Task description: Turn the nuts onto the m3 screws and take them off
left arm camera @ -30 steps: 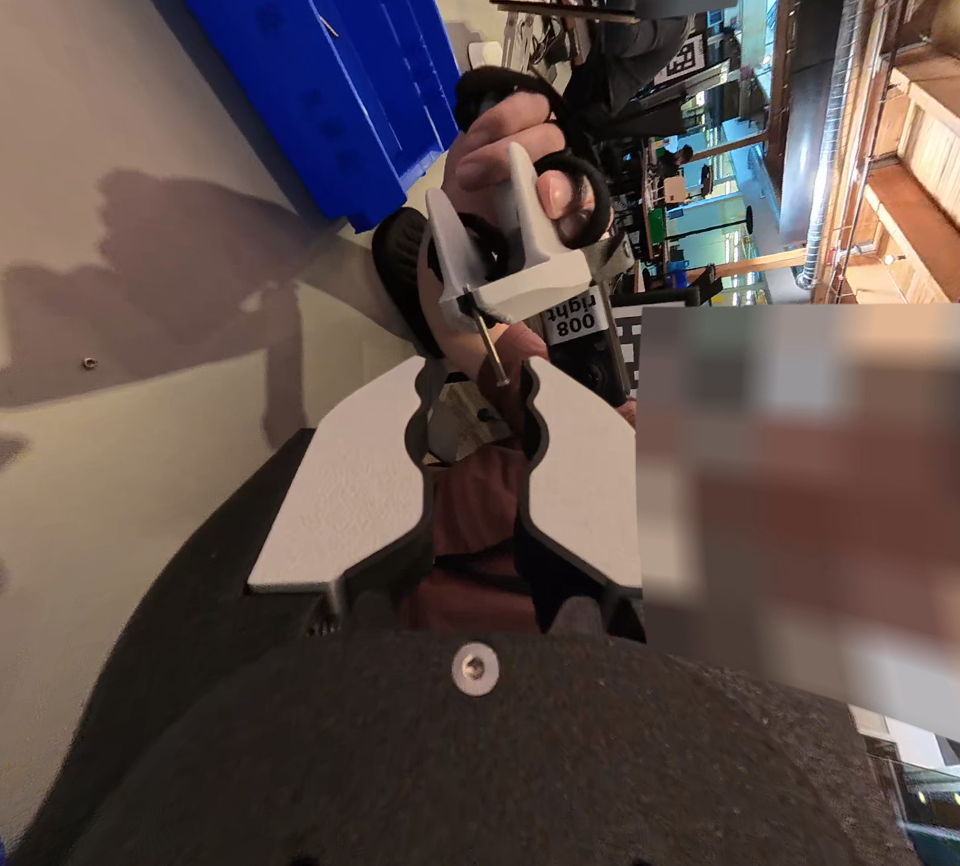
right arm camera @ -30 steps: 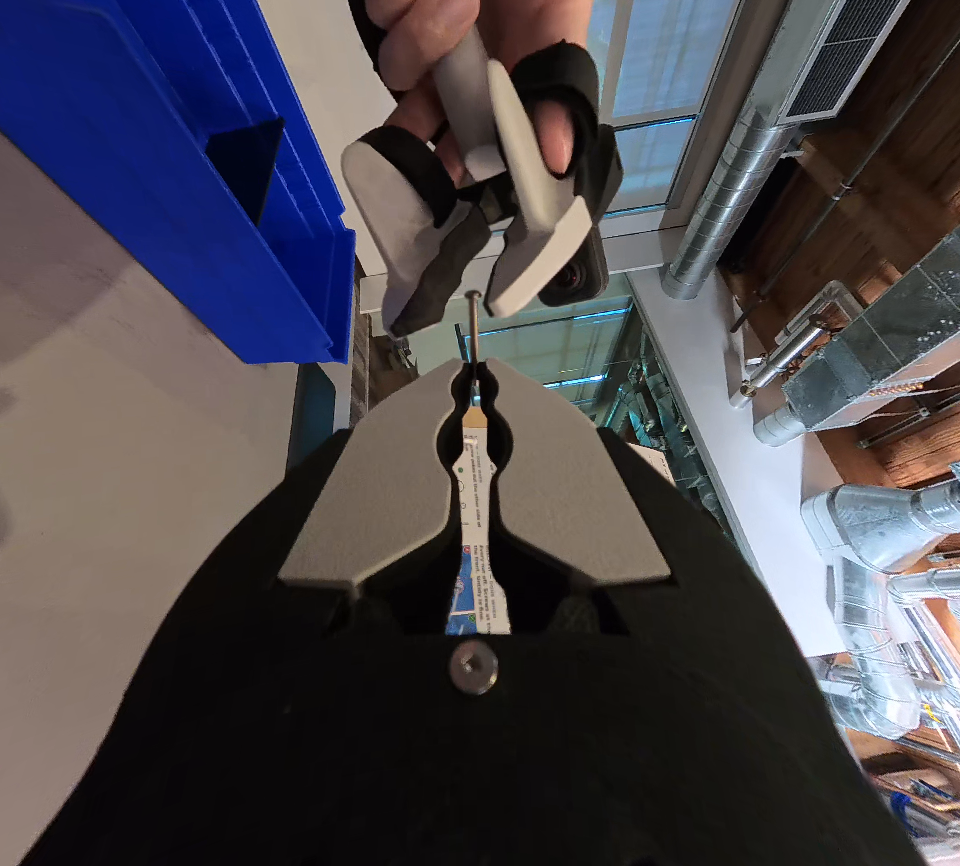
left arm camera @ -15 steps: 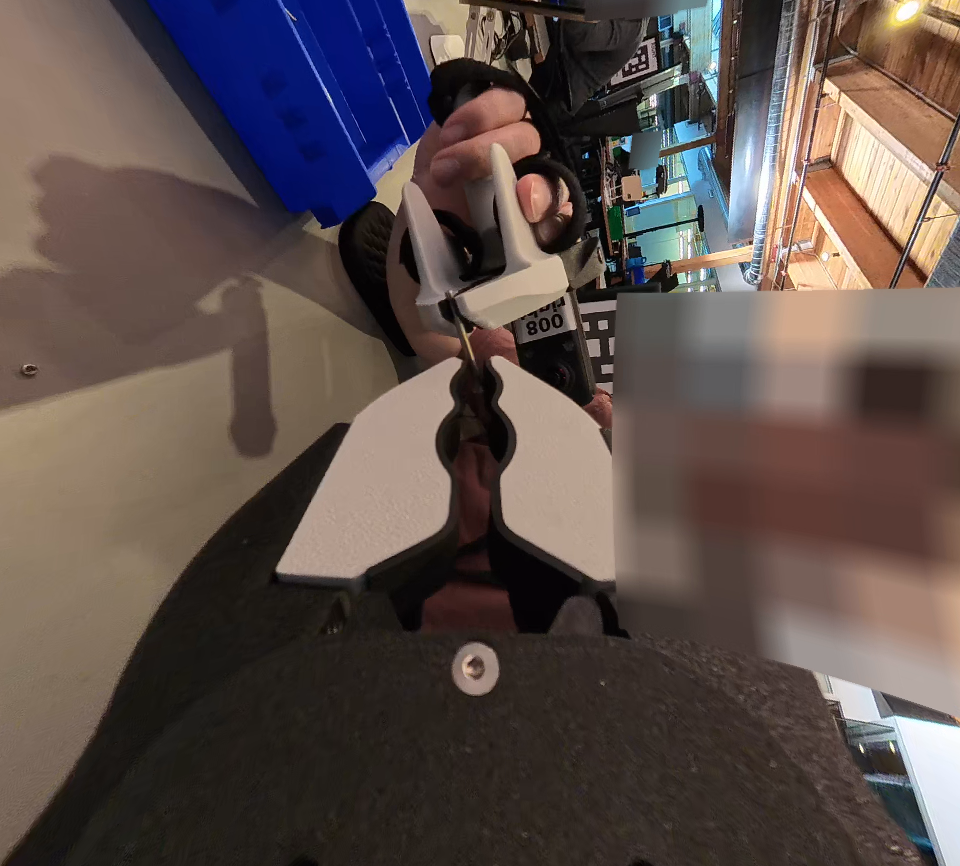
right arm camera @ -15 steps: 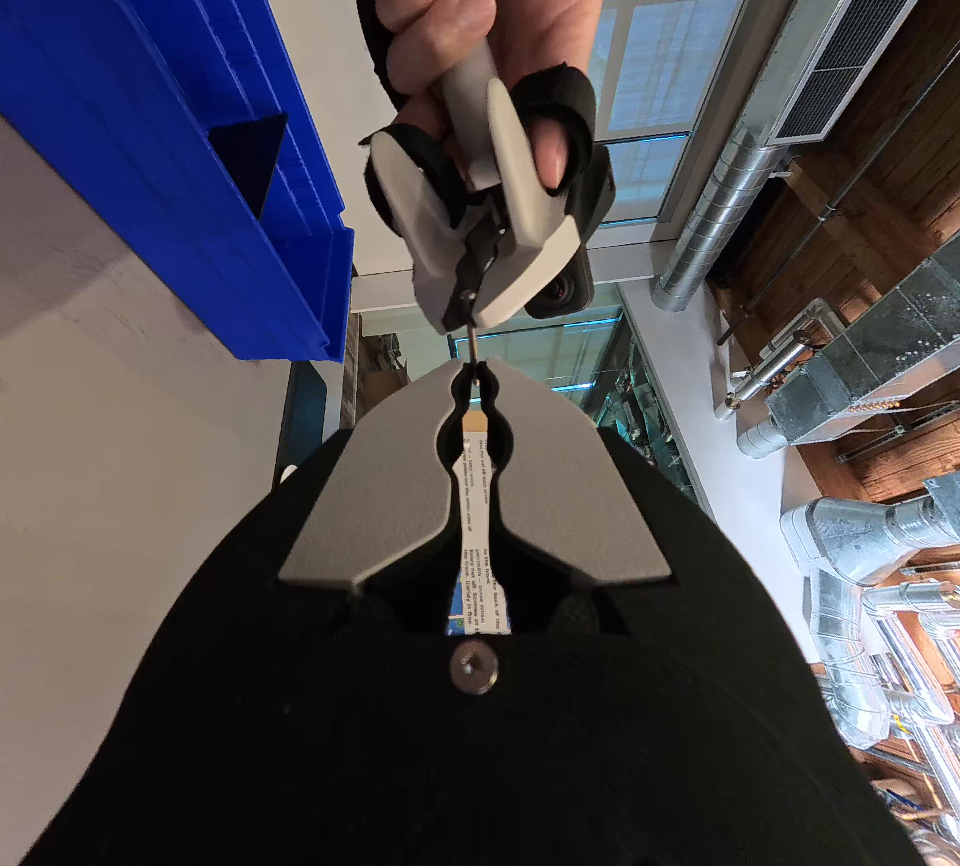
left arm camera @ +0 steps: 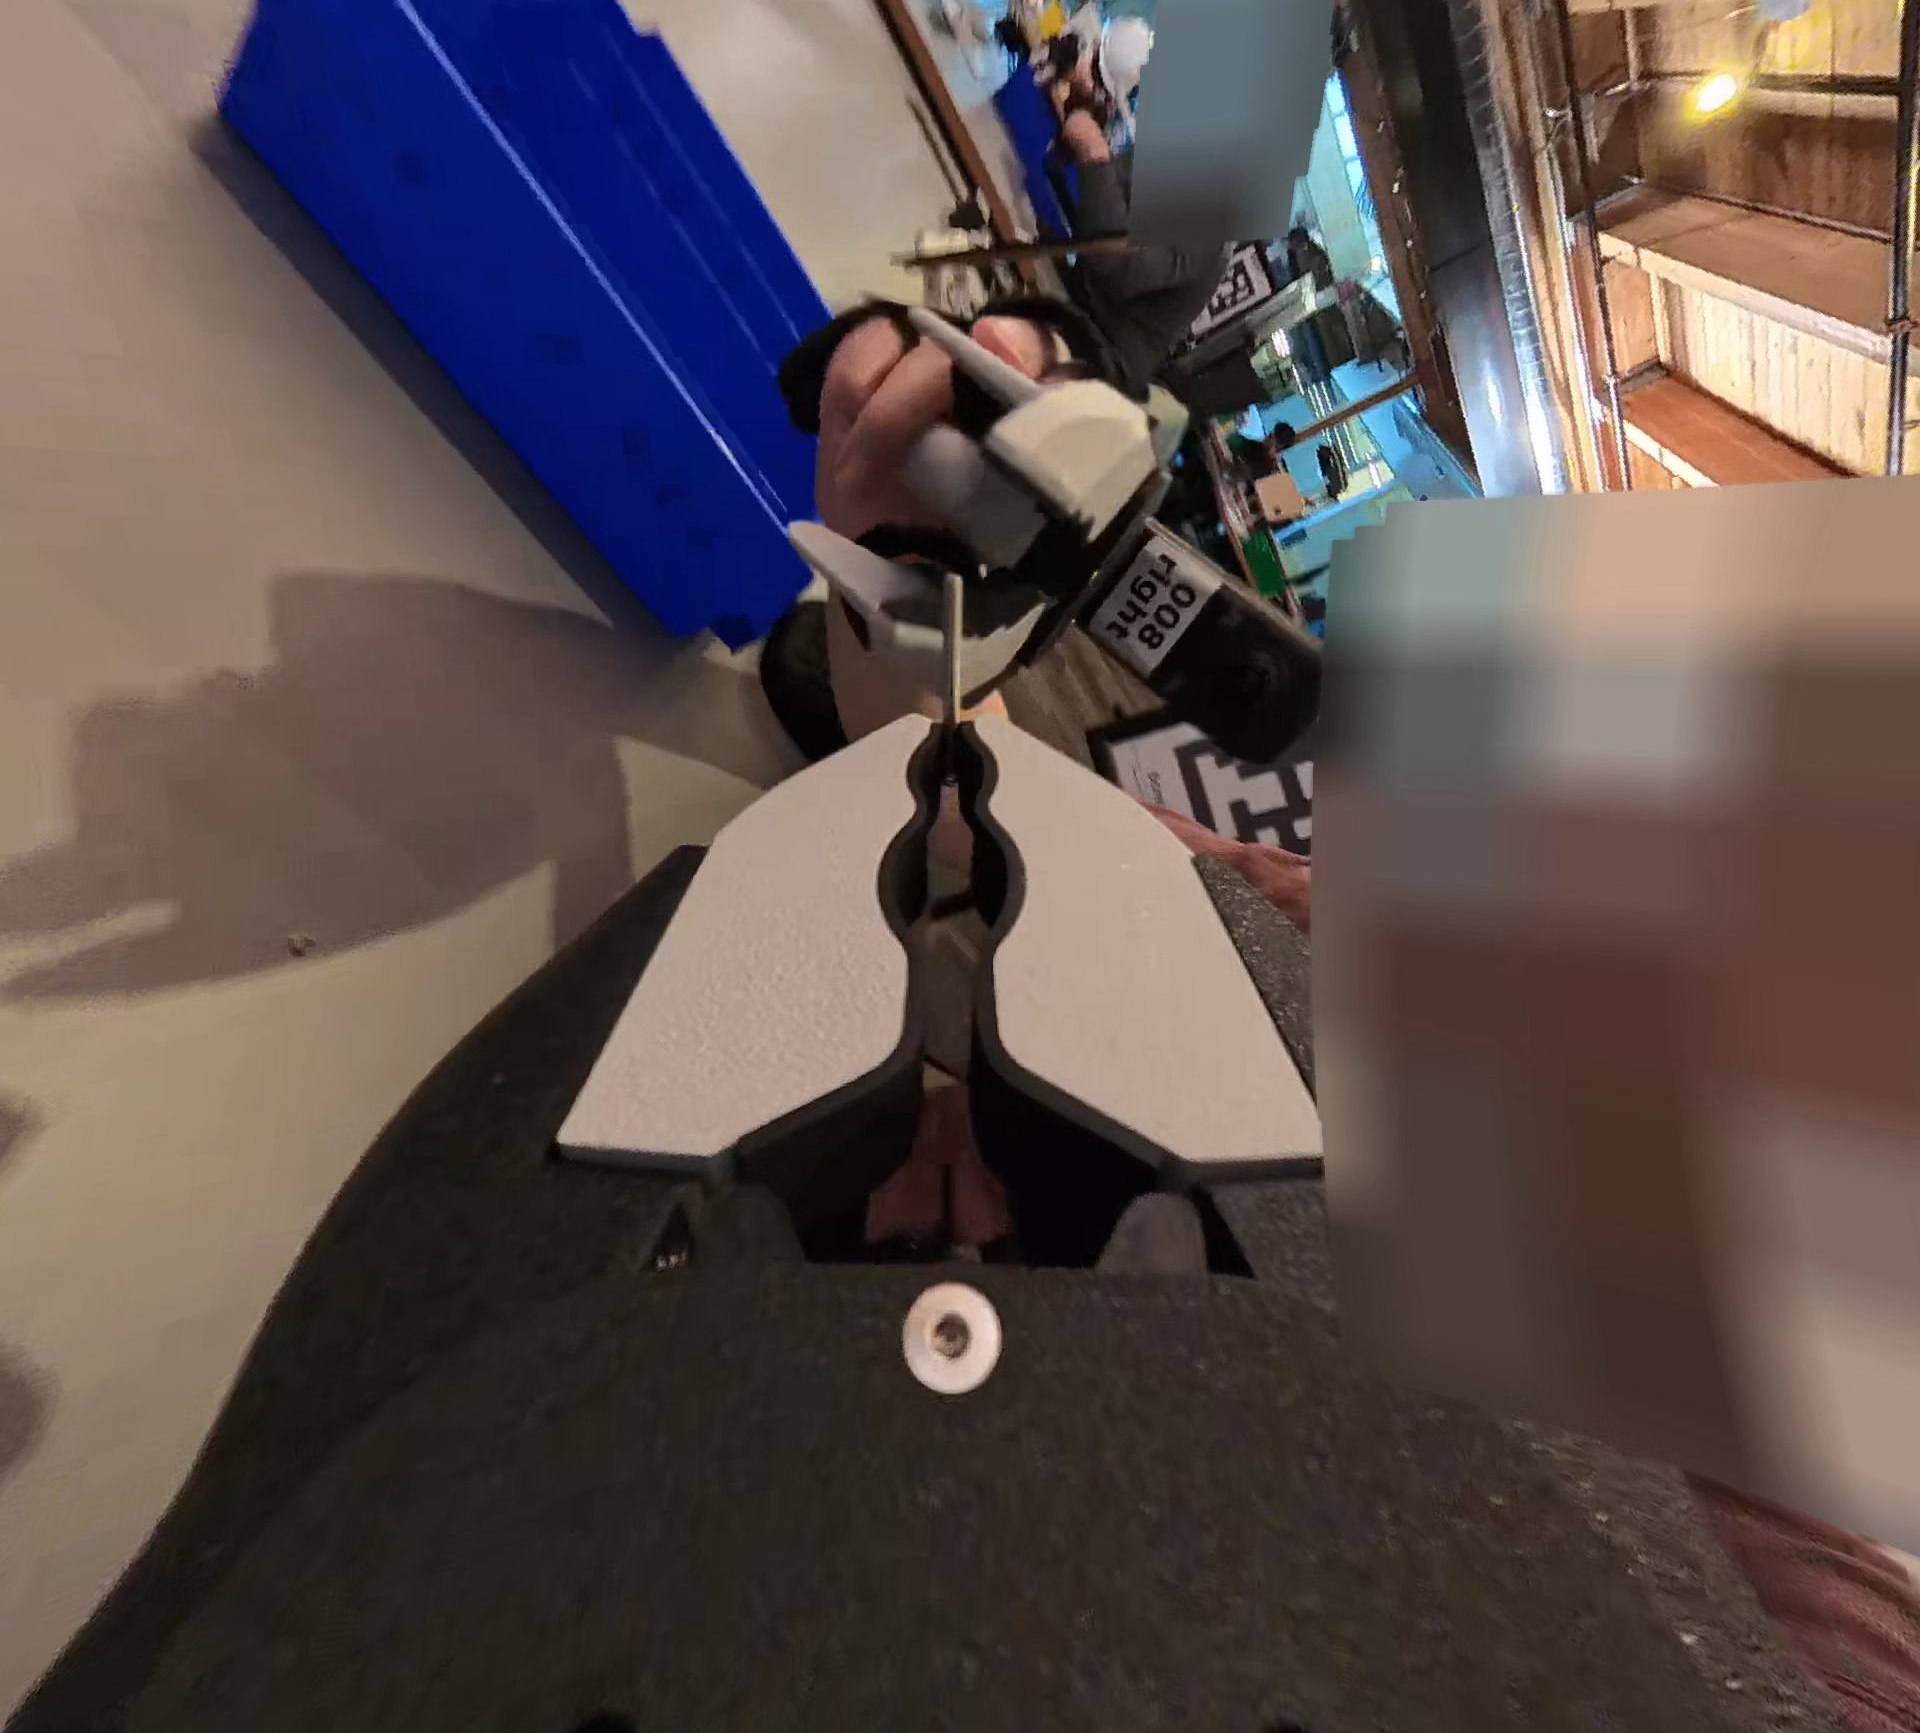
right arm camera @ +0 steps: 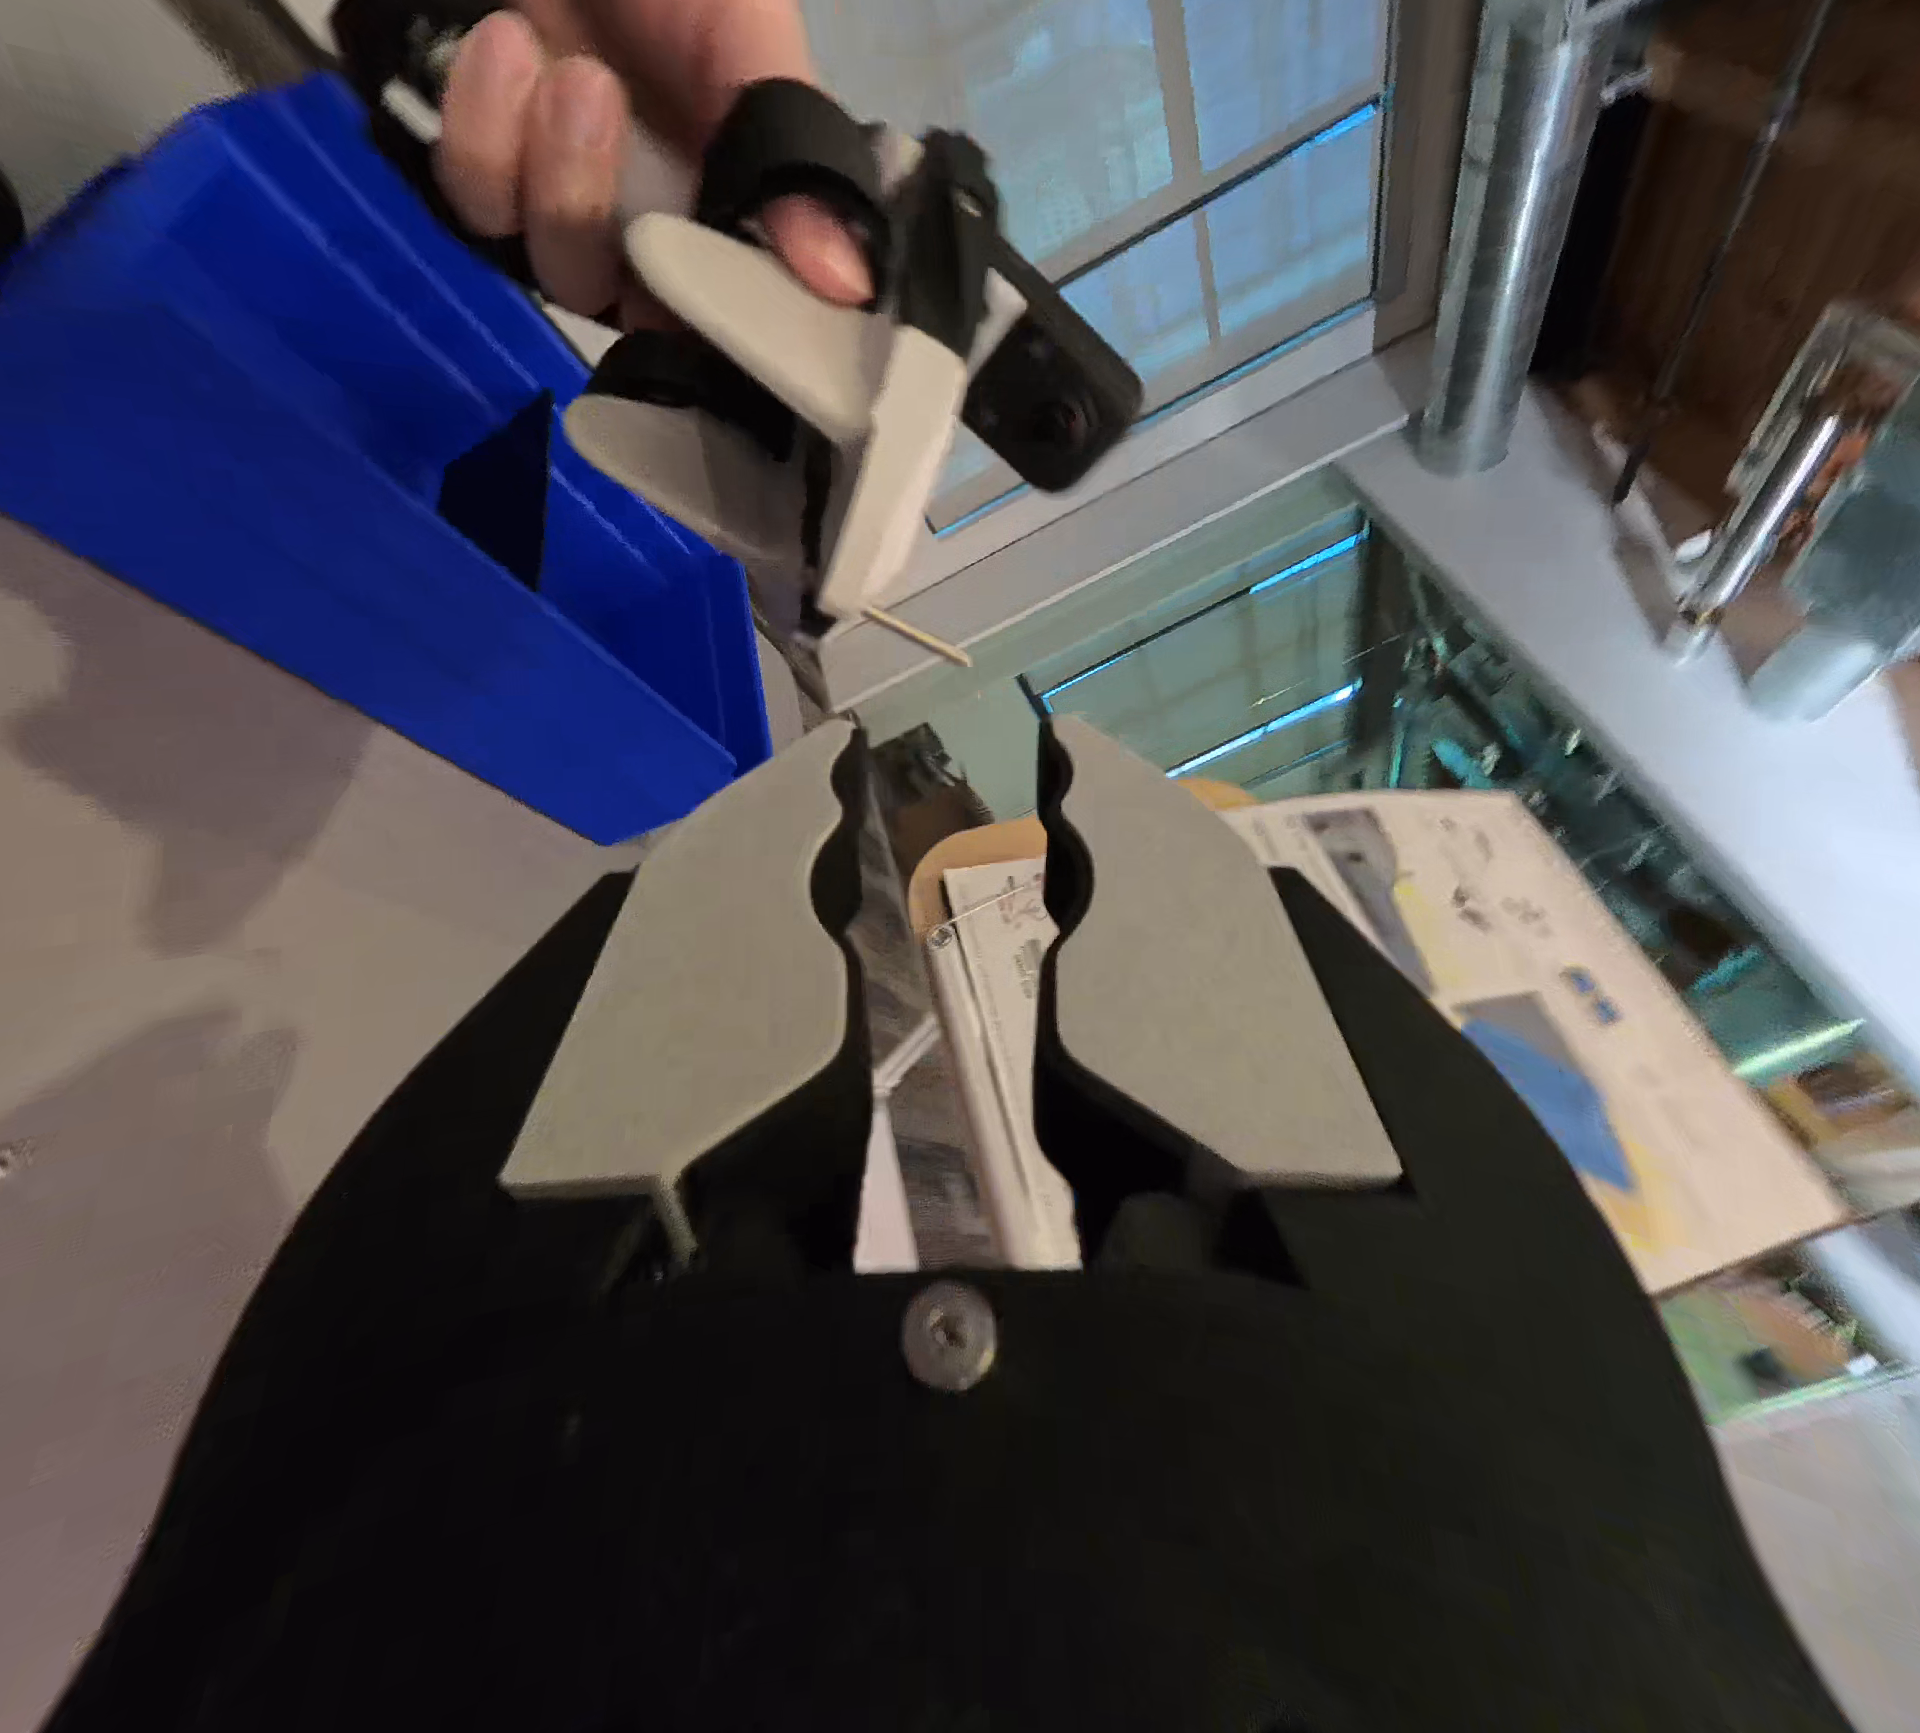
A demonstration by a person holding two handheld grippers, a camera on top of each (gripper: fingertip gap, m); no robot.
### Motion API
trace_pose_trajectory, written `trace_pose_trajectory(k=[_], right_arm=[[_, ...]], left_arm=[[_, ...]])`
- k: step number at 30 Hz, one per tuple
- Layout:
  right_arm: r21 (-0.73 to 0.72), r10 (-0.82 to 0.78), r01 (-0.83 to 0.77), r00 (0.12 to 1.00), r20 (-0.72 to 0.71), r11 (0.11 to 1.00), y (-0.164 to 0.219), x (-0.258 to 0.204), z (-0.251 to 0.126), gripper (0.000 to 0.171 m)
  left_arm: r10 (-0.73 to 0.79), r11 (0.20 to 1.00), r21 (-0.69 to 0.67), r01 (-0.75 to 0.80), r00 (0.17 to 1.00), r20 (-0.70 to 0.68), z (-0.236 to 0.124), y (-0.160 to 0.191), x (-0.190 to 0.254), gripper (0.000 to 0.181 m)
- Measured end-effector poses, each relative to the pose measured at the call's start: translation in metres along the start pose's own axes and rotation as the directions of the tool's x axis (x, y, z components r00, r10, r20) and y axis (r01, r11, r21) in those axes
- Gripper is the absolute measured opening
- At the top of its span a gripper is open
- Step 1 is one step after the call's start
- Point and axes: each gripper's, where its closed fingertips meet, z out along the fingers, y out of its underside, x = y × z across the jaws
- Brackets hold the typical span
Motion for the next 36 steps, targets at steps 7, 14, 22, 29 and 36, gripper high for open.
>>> trace_pose_trajectory(k=[7,14,22,29,36], right_arm=[[-0.25,0.482,-0.579,0.8,-0.356,0.776,0.086,0.063,-0.011,0.037],[-0.386,0.492,-0.728,0.675,-0.55,0.567,0.13,0.059,-0.029,0.041],[-0.462,0.432,-0.698,0.708,-0.558,0.547,0.143,0.047,-0.031,0.04],[-0.488,0.493,-0.712,0.702,-0.514,0.504,0.155,0.026,-0.022,0.04],[-0.543,0.486,-0.689,0.724,-0.49,0.48,0.169,0.018,-0.022,0.041]], left_arm=[[0.367,0.895,0.171,-0.411,0.899,0.24,-0.035,-0.025,0.001,0.002],[0.565,0.653,0.153,-0.741,0.612,0.553,-0.043,-0.045,0.012,0.002],[0.567,0.538,0.04,-0.842,0.396,0.722,-0.041,-0.069,-0.009,0.002],[0.48,0.542,-0.298,-0.786,-0.002,0.877,-0.072,-0.089,-0.048,0.002],[0.389,0.613,-0.345,-0.711,-0.108,0.915,-0.102,-0.088,-0.071,0.002]])
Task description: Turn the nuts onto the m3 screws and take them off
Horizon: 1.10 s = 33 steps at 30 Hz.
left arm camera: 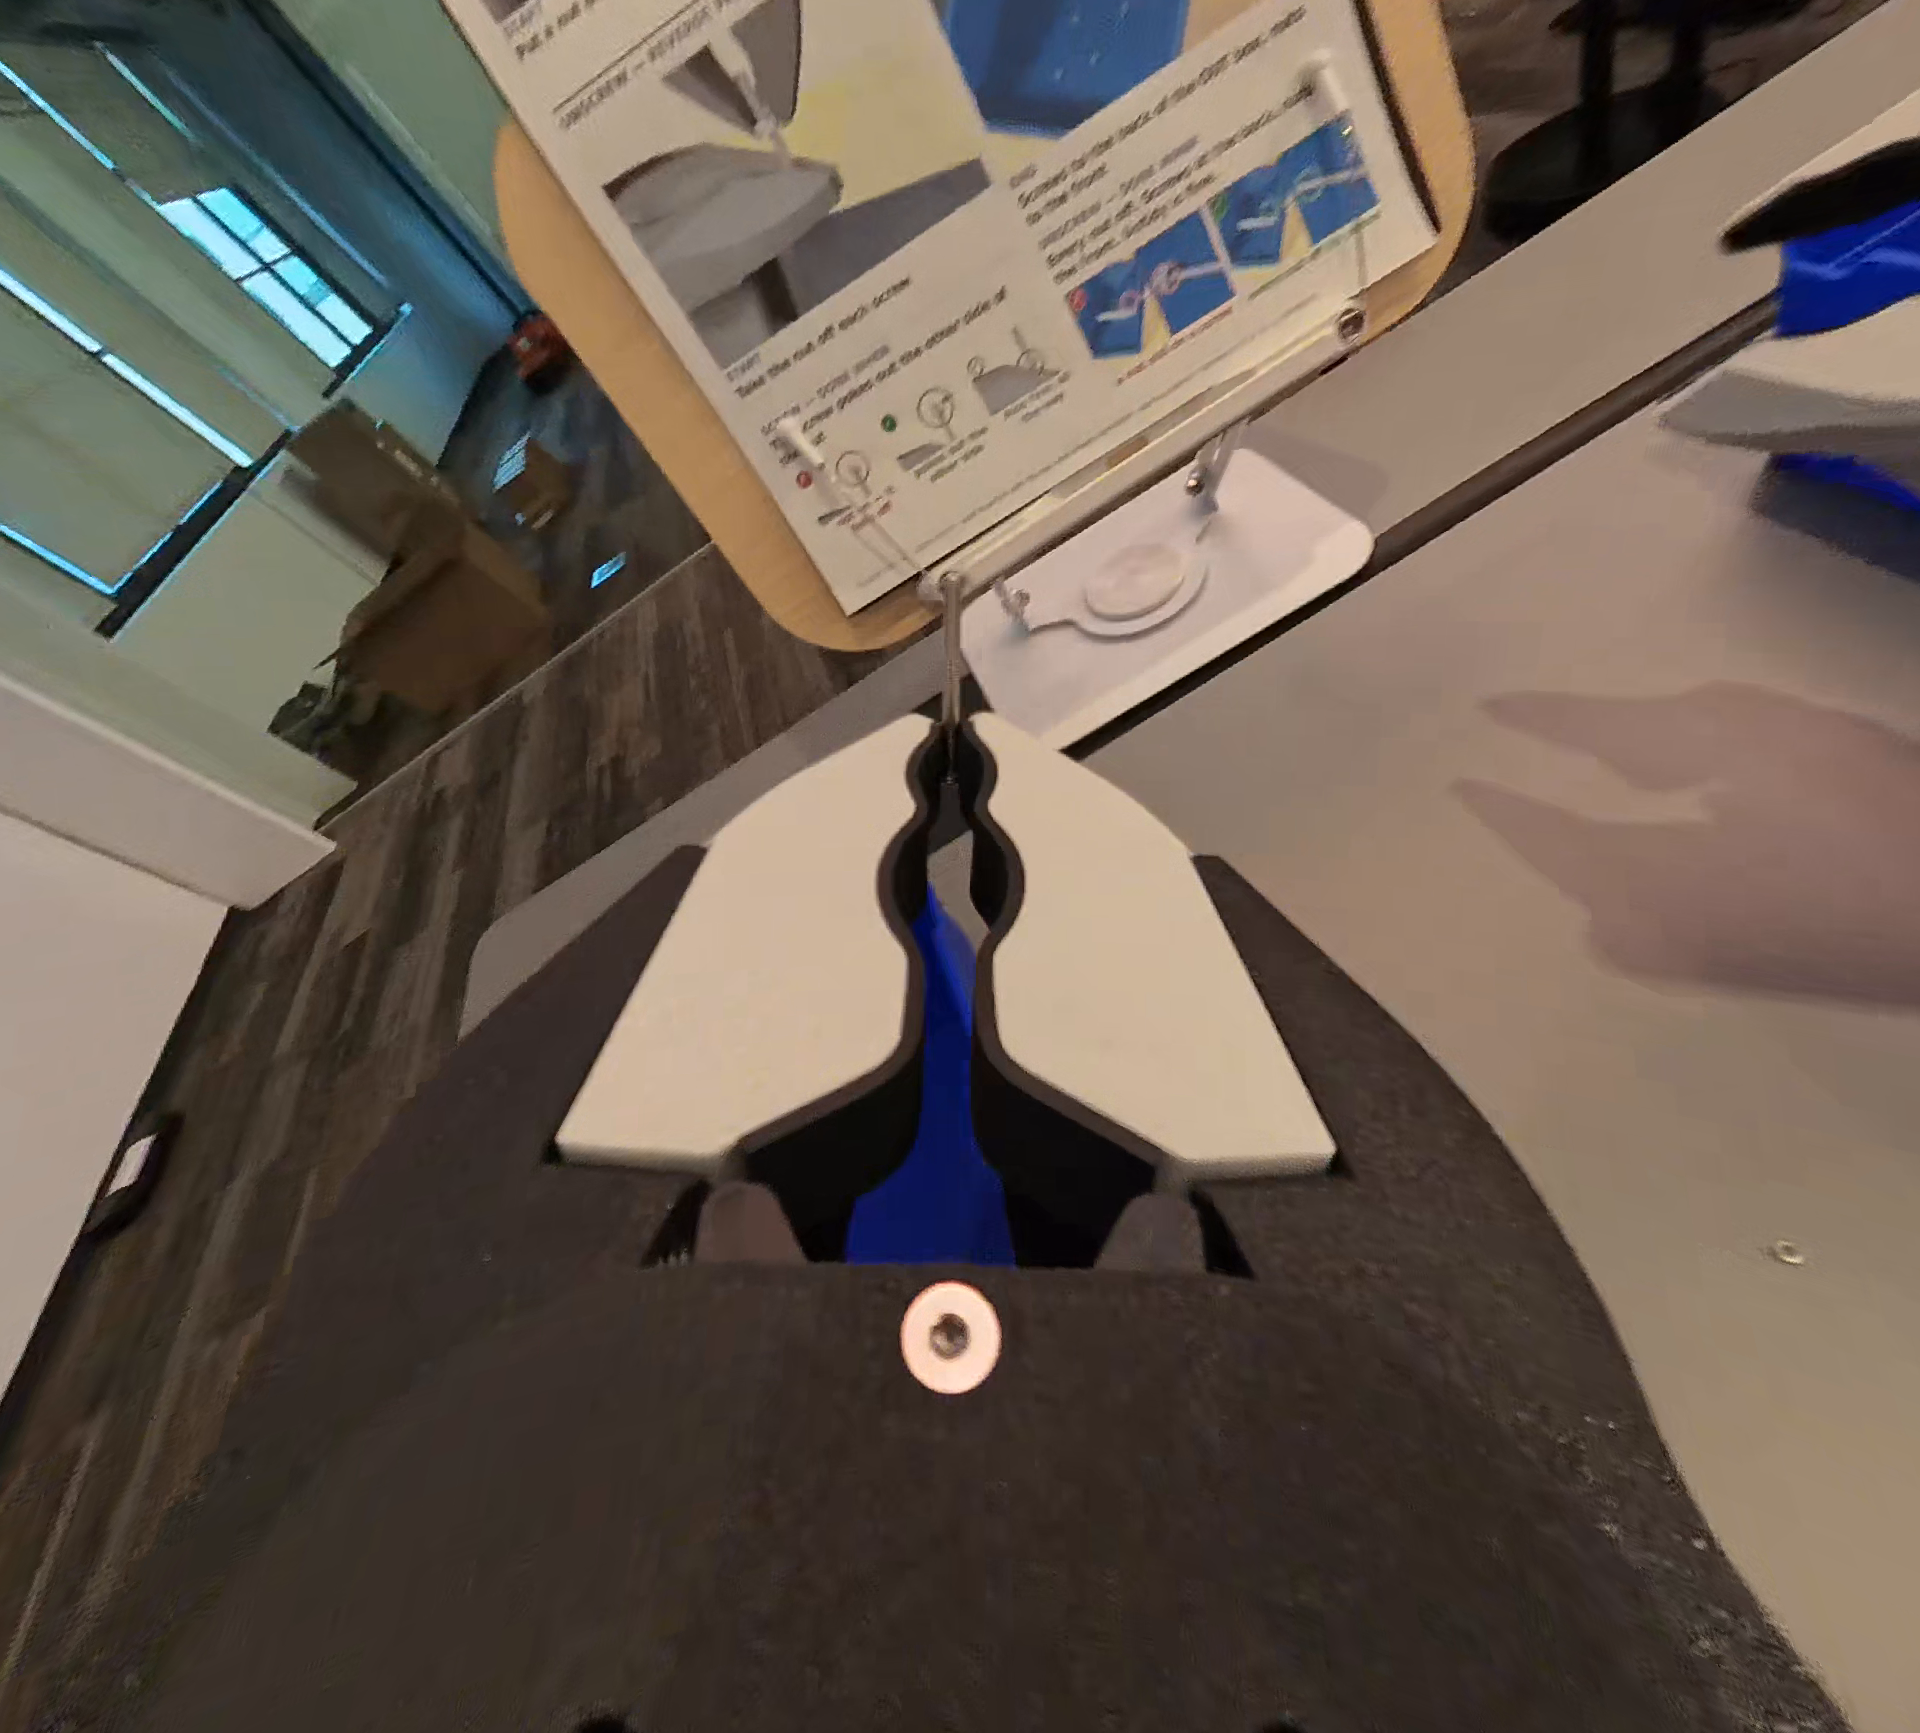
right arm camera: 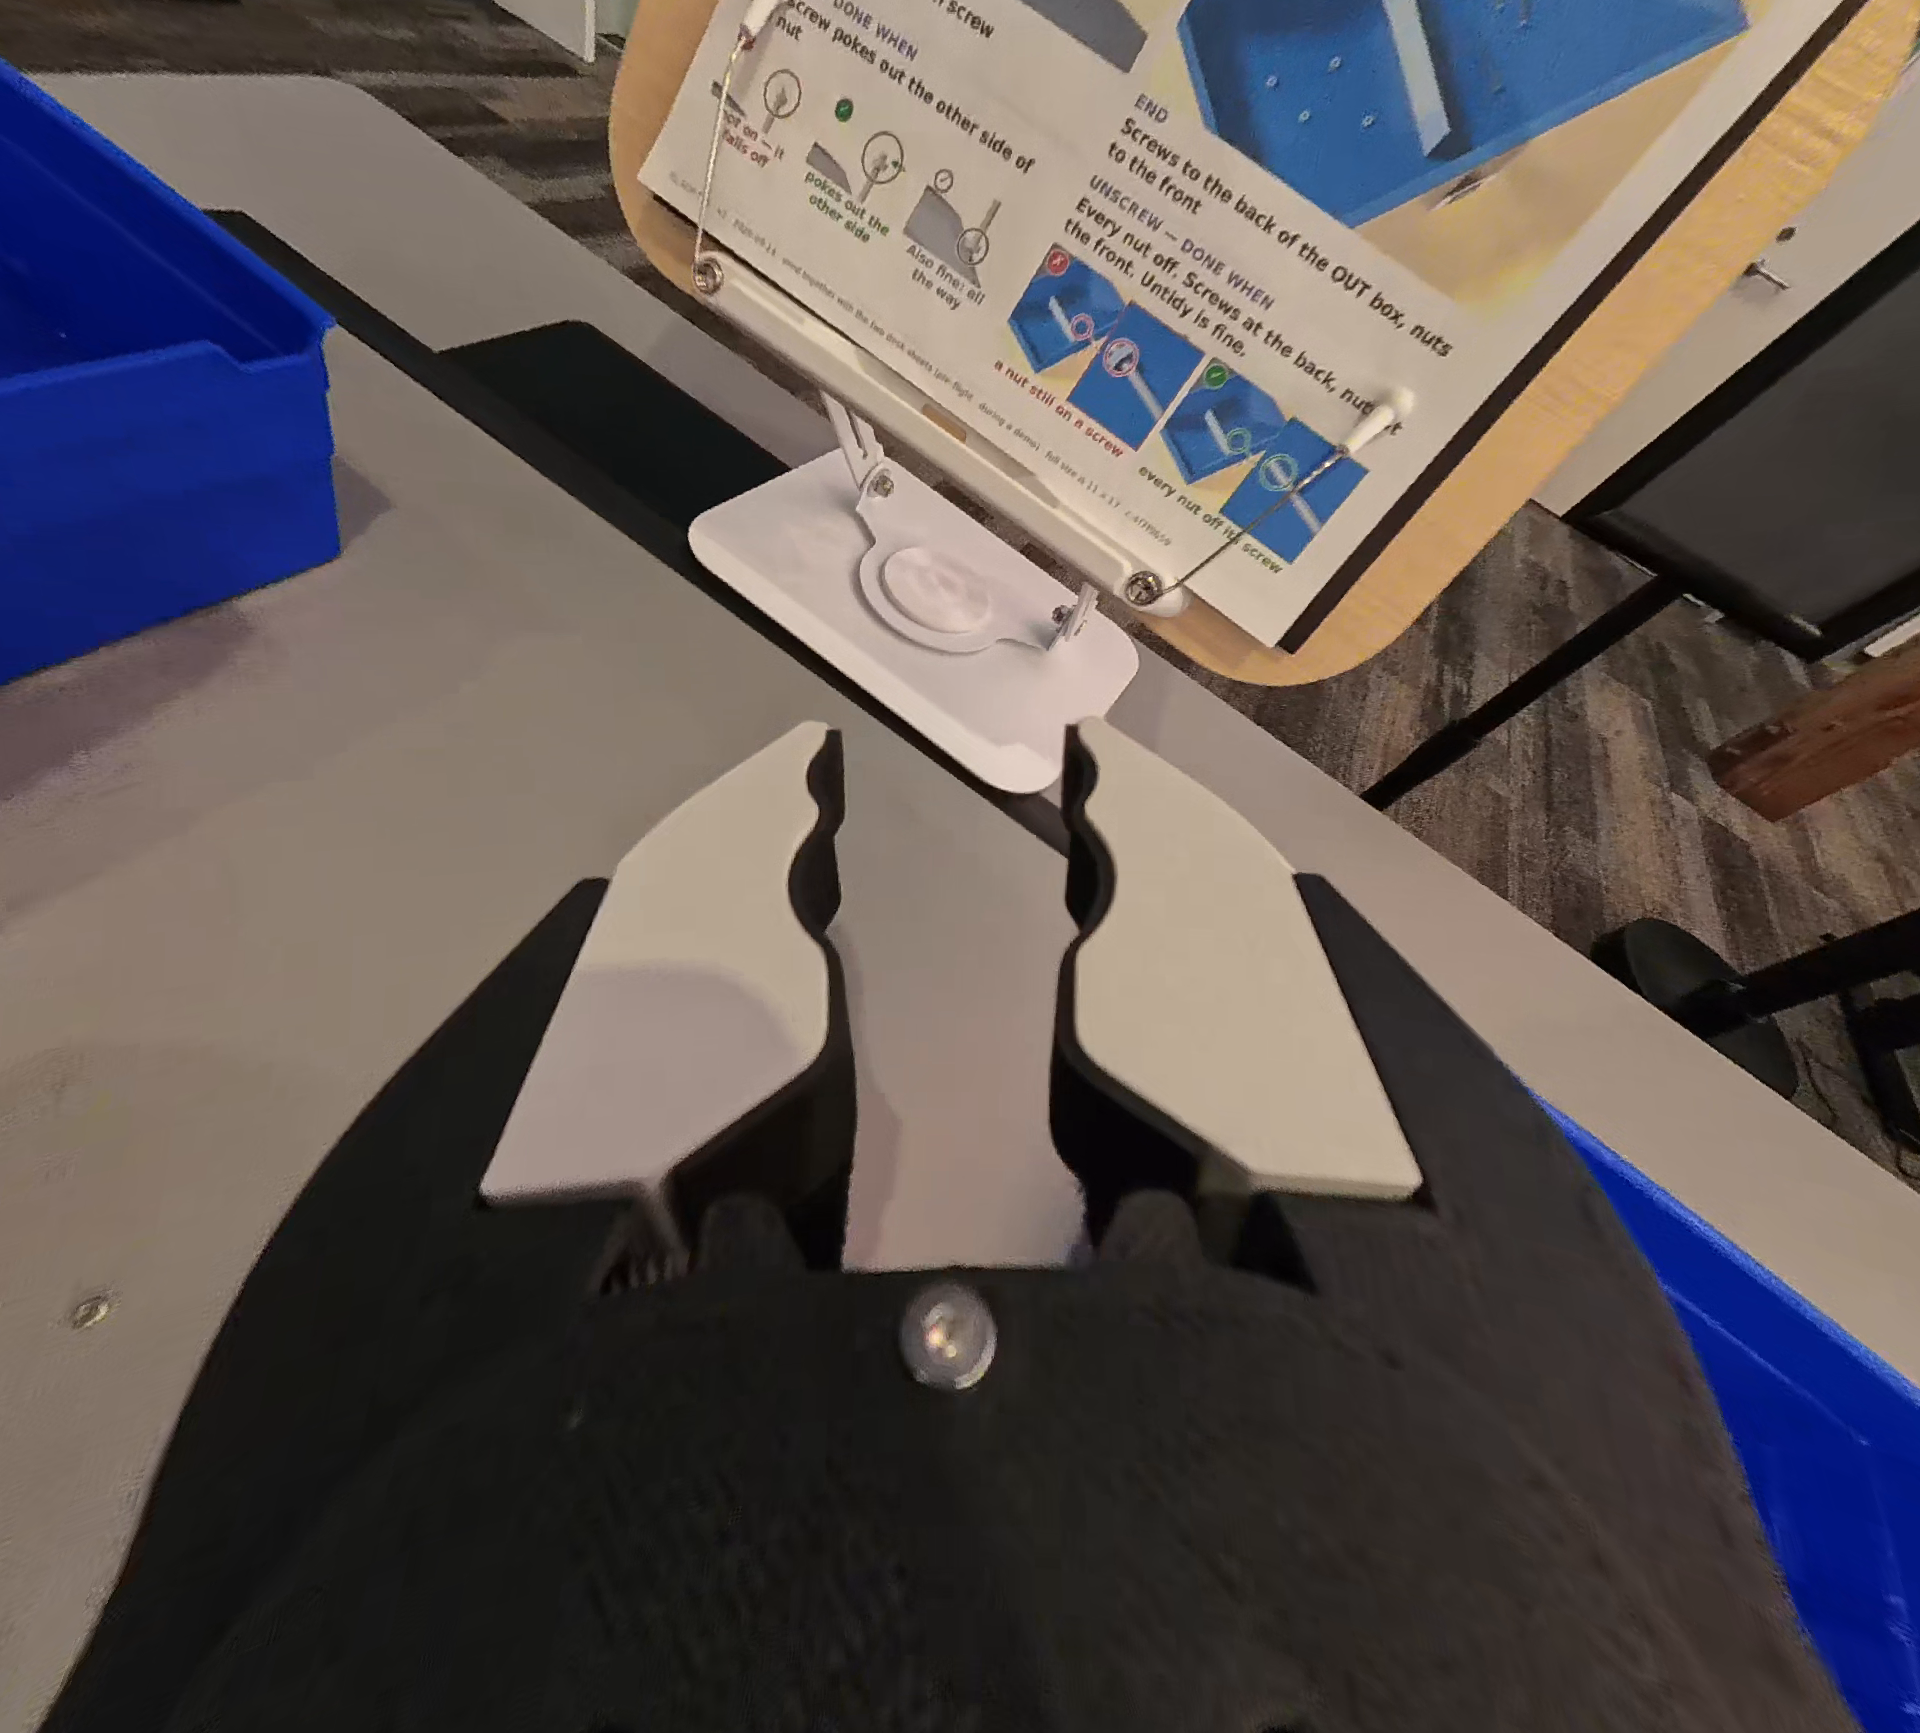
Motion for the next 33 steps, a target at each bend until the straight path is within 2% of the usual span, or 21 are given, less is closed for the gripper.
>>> trace_pose_trajectory(k=[5,8,11,14,17,19,22,27,29,33], right_arm=[[-0.025,-0.001,0.001,1.0,0.013,1.0,-0.002,0.002,-0.004,0.043],[-0.065,0.03,-0.023,0.994,0.106,0.998,-0.002,-0.013,-0.009,0.043],[-0.139,0.068,-0.032,0.963,0.26,0.99,0.002,-0.039,-0.016,0.046],[-0.218,0.192,-0.098,0.861,0.471,0.971,0.003,-0.074,-0.025,0.042],[-0.294,0.282,-0.095,0.657,0.7,0.951,0.005,-0.116,-0.043,0.035],[-0.27,0.237,-0.02,0.546,0.804,0.963,0.014,-0.14,-0.053,0.028],[-0.221,0.089,0.22,0.488,0.868,0.95,0.05,-0.163,-0.053,0.025],[-0.126,-0.131,0.563,0.393,0.91,0.817,0.098,-0.195,-0.058,0.019],[-0.094,-0.205,0.645,0.373,0.905,0.758,0.11,-0.199,-0.056,0.017],[-0.074,-0.246,0.696,0.349,0.904,0.715,0.123,-0.207,-0.049,0.016]], left_arm=[[-0.019,1.0,-0.02,0.019,1.0,-0.018,0.008,0.016,-0.005,0.002],[-0.017,1.0,-0.022,0.016,1.0,-0.024,0.01,0.021,-0.007,0.002],[-0.019,1.0,-0.014,0.019,1.0,-0.018,0.008,0.025,-0.011,0.002],[-0.032,0.999,-0.016,0.032,0.999,-0.011,0.005,0.026,-0.023,0.002],[-0.085,0.996,0.018,0.085,0.996,-0.015,-0.005,0.018,-0.037,0.002],[-0.1,0.994,0.042,0.1,0.995,-0.018,-0.013,0.014,-0.043,0.002],[-0.112,0.992,0.055,0.114,0.993,-0.049,-0.02,0.01,-0.044,0.002],[-0.093,0.992,0.079,0.098,0.994,-0.062,-0.025,0.0,-0.039,0.002],[-0.069,0.995,0.073,0.072,0.996,-0.053,-0.025,0.001,-0.036,0.002],[-0.004,1.0,0.026,0.005,1.0,-0.027,-0.022,0.003,-0.029,0.002]])
